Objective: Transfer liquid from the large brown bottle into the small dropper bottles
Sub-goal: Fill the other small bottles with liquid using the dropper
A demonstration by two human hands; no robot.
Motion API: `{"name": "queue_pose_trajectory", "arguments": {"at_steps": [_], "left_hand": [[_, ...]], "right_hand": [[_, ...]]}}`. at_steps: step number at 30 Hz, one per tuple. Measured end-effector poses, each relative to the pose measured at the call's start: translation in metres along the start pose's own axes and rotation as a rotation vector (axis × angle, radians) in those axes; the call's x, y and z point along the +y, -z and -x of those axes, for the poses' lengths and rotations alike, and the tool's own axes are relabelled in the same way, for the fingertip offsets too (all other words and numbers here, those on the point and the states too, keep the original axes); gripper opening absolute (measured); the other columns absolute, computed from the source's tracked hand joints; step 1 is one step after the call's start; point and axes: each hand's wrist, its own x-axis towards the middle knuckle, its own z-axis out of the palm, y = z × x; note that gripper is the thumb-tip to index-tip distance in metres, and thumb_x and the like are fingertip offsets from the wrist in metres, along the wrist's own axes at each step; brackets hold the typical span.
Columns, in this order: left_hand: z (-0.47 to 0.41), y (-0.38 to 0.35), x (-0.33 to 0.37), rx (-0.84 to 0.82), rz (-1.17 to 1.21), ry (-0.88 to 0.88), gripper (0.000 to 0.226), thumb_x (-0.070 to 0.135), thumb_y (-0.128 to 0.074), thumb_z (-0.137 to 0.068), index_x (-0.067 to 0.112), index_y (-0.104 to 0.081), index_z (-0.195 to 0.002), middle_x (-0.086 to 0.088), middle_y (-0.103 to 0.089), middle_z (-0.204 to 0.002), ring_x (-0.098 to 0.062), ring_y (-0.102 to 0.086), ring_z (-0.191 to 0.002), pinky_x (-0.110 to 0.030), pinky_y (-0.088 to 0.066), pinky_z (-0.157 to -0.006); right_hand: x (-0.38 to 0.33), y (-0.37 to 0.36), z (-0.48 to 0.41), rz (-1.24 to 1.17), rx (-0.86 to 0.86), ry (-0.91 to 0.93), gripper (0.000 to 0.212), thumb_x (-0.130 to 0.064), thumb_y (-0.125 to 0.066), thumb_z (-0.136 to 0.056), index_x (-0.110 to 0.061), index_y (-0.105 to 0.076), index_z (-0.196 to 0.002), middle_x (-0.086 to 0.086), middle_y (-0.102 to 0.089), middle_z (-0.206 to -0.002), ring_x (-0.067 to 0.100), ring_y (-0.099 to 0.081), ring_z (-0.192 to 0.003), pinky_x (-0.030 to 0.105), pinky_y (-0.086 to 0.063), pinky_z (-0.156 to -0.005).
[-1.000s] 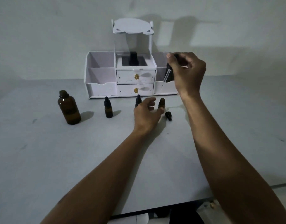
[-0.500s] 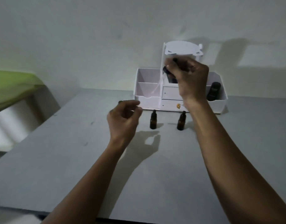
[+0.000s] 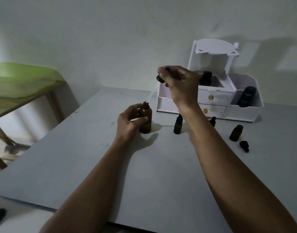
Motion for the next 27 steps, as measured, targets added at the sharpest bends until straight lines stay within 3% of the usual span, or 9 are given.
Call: {"name": "queue_pose_trajectory", "arguments": {"at_steps": [2,7,12,15,21,27], "left_hand": [[0.001,-0.003,0.003,-0.003,0.032,0.015,0.043,0.01,-0.07,-0.066,0.024,-0.07,-0.107,0.0,-0.074,-0.094,-0.001,-0.07,-0.085,-0.014,-0.052,-0.071],[-0.001,-0.002,0.001,0.023,0.043,0.043,0.037,0.013,-0.071,-0.066,0.029,-0.073,-0.099,0.0,-0.076,-0.093,-0.004,-0.071,-0.084,-0.015,-0.055,-0.073],[0.0,-0.005,0.002,0.02,0.072,0.033,0.035,0.009,-0.068,-0.067,0.017,-0.073,-0.101,-0.001,-0.074,-0.088,0.0,-0.069,-0.074,-0.014,-0.054,-0.067],[-0.002,-0.004,0.0,0.012,0.05,0.035,0.039,0.014,-0.069,-0.067,0.016,-0.073,-0.106,-0.003,-0.075,-0.092,-0.005,-0.071,-0.08,-0.015,-0.054,-0.068],[0.0,-0.005,0.003,0.013,0.037,0.024,0.038,0.016,-0.069,-0.068,0.016,-0.072,-0.105,-0.002,-0.073,-0.092,0.0,-0.069,-0.077,-0.012,-0.053,-0.066],[0.0,-0.004,0.001,0.011,0.034,0.024,0.039,0.018,-0.07,-0.068,0.016,-0.072,-0.107,-0.005,-0.073,-0.096,-0.013,-0.07,-0.086,-0.015,-0.054,-0.066]], "right_hand": [[0.005,-0.003,0.001,0.016,-0.019,-0.002,0.003,-0.015,-0.077,-0.084,-0.013,-0.077,-0.084,-0.004,-0.074,-0.073,0.001,-0.07,-0.067,0.018,-0.056,-0.069],[0.015,-0.012,0.001,0.073,-0.081,0.024,0.014,-0.016,-0.075,-0.086,-0.004,-0.077,-0.093,-0.002,-0.074,-0.076,-0.002,-0.068,-0.066,0.014,-0.053,-0.067],[0.029,-0.021,0.004,0.125,-0.222,0.034,0.015,-0.015,-0.074,-0.087,-0.005,-0.077,-0.098,0.004,-0.077,-0.083,0.012,-0.075,-0.076,0.025,-0.059,-0.079],[0.041,-0.024,0.01,0.202,-0.278,0.022,0.014,-0.015,-0.075,-0.086,-0.007,-0.078,-0.096,0.003,-0.077,-0.084,0.011,-0.074,-0.077,0.025,-0.06,-0.08],[0.055,-0.021,0.021,0.29,-0.318,-0.015,0.013,-0.016,-0.076,-0.085,-0.01,-0.079,-0.096,0.0,-0.077,-0.089,0.006,-0.073,-0.081,0.017,-0.057,-0.081],[0.057,-0.022,0.024,0.283,-0.281,-0.005,0.012,-0.016,-0.076,-0.085,-0.009,-0.078,-0.095,0.002,-0.077,-0.088,0.005,-0.071,-0.078,0.011,-0.054,-0.077]]}}
